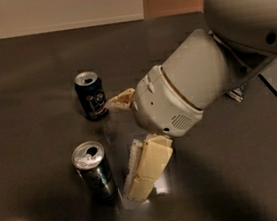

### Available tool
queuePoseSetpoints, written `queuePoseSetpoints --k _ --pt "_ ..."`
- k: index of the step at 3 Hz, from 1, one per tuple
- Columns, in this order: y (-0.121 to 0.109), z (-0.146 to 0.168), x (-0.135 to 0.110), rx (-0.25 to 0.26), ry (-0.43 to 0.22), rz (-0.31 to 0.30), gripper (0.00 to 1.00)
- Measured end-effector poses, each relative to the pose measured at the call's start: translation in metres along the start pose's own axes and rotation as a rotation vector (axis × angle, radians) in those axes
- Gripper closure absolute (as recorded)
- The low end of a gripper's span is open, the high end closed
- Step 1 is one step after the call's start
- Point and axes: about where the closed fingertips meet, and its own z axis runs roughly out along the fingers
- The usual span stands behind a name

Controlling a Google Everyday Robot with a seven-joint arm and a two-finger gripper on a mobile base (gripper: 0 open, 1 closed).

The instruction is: Knock redbull can over

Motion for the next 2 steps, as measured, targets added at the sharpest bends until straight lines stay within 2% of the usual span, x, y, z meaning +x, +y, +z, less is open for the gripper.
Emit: queuePoseSetpoints --k 2 --pt "0.010 0.037 -0.018 -0.066 -0.078 -0.008 0.00"
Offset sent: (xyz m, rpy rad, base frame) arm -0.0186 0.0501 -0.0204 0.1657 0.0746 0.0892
